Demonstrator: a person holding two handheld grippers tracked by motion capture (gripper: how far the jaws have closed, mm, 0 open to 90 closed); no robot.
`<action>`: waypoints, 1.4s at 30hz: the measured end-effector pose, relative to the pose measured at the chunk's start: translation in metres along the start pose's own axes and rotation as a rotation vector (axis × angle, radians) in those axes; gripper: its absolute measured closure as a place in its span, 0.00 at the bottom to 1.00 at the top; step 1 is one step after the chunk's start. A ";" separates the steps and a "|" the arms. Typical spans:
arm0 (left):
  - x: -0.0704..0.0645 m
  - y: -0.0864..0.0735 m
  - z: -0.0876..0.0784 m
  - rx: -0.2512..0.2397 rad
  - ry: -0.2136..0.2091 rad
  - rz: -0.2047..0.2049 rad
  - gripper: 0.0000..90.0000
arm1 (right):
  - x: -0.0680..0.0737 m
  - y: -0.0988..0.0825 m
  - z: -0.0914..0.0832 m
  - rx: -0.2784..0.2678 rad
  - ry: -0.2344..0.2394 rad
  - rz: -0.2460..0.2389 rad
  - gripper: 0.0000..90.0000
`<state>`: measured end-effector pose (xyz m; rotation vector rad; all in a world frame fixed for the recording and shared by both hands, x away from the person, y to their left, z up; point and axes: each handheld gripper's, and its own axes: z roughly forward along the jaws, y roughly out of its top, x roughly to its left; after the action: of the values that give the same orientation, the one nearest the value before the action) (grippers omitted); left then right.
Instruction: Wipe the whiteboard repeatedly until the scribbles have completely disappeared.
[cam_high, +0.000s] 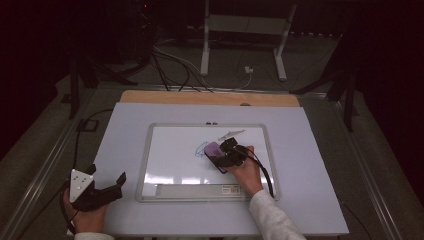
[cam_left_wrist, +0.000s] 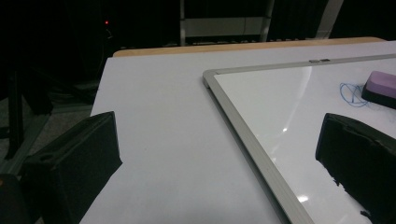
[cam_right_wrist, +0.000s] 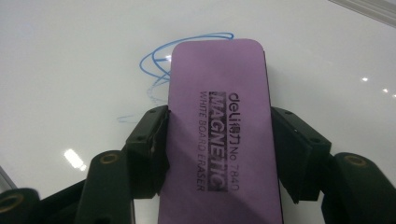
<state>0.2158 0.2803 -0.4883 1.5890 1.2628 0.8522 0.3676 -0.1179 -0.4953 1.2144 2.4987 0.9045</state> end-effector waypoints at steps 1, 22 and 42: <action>0.000 0.000 0.000 0.000 0.000 0.000 0.01 | 0.002 0.000 0.000 0.000 -0.011 -0.010 0.46; 0.000 0.000 -0.001 0.000 -0.001 0.002 0.01 | 0.002 0.000 0.000 0.003 -0.008 0.015 0.46; 0.000 0.000 -0.001 -0.001 -0.002 0.002 0.01 | 0.006 0.000 -0.001 0.015 0.014 0.003 0.46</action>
<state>0.2148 0.2803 -0.4880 1.5899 1.2597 0.8524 0.3634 -0.1135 -0.4945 1.2205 2.5199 0.9000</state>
